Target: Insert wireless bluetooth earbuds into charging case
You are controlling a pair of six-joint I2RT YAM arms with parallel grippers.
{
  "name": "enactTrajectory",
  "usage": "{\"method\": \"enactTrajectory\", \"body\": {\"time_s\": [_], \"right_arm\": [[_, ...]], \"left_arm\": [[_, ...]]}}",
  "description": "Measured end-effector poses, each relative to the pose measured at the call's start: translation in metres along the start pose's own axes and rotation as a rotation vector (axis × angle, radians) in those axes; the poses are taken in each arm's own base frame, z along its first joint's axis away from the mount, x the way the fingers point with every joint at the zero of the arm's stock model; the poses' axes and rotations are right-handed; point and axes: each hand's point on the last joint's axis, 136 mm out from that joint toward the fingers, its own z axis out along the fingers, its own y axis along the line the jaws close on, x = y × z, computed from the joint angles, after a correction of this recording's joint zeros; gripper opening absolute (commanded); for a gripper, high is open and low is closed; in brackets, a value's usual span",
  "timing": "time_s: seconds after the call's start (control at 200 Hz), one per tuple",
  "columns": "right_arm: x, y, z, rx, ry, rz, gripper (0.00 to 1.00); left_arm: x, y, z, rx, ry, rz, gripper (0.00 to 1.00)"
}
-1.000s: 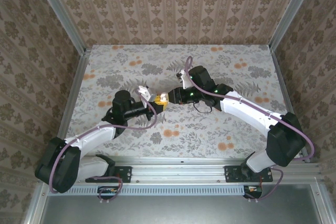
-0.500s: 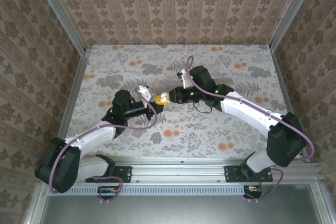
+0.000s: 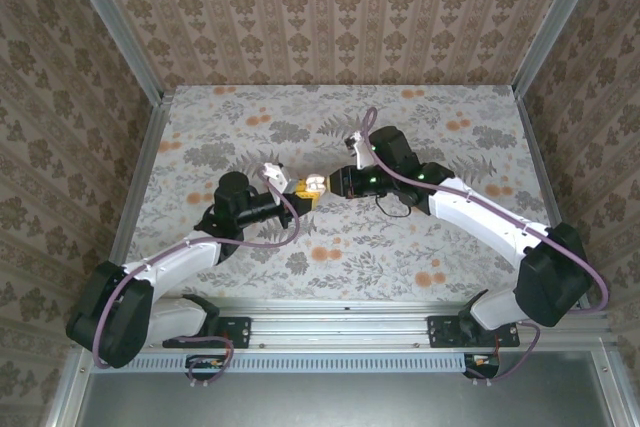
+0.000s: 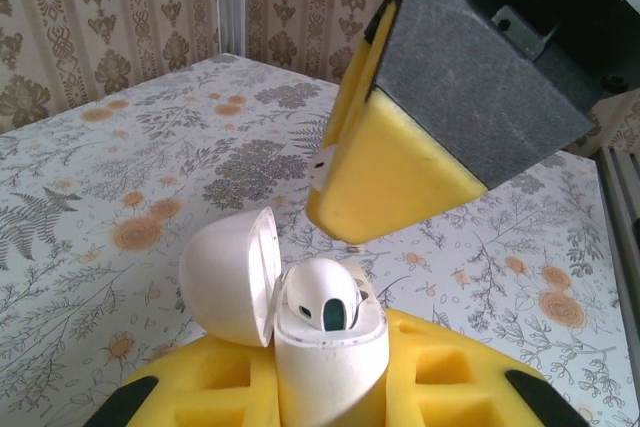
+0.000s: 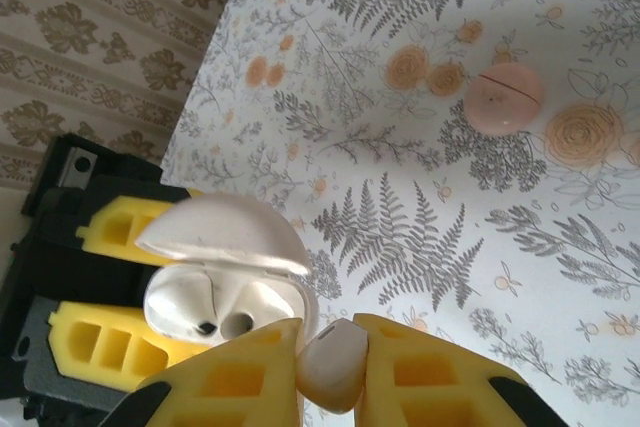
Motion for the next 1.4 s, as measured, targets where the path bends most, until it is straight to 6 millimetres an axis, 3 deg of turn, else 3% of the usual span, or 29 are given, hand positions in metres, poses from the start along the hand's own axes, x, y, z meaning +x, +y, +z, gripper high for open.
{"method": "enactTrajectory", "body": {"time_s": [0.275,0.515,0.69,0.99,1.4], "right_arm": [[0.027,-0.029,-0.008,0.096,0.125,0.040,0.18],[0.093,-0.107,-0.014,0.334,0.434,0.194,0.18],[0.132,-0.139,-0.024,0.486,0.625,0.238,0.20],[0.144,-0.167,-0.023,0.617,0.740,0.232,0.20],[0.153,-0.184,-0.014,0.660,0.804,0.227,0.25]], "left_arm": [[0.017,0.003,-0.003,-0.033,0.025,-0.019,0.09],[0.035,0.002,-0.012,-0.068,0.057,-0.041,0.09],[0.031,0.002,-0.015,-0.078,0.049,-0.030,0.09],[0.037,0.001,-0.016,-0.082,0.066,-0.038,0.09],[0.037,0.002,-0.016,-0.086,0.068,-0.024,0.09]]}}
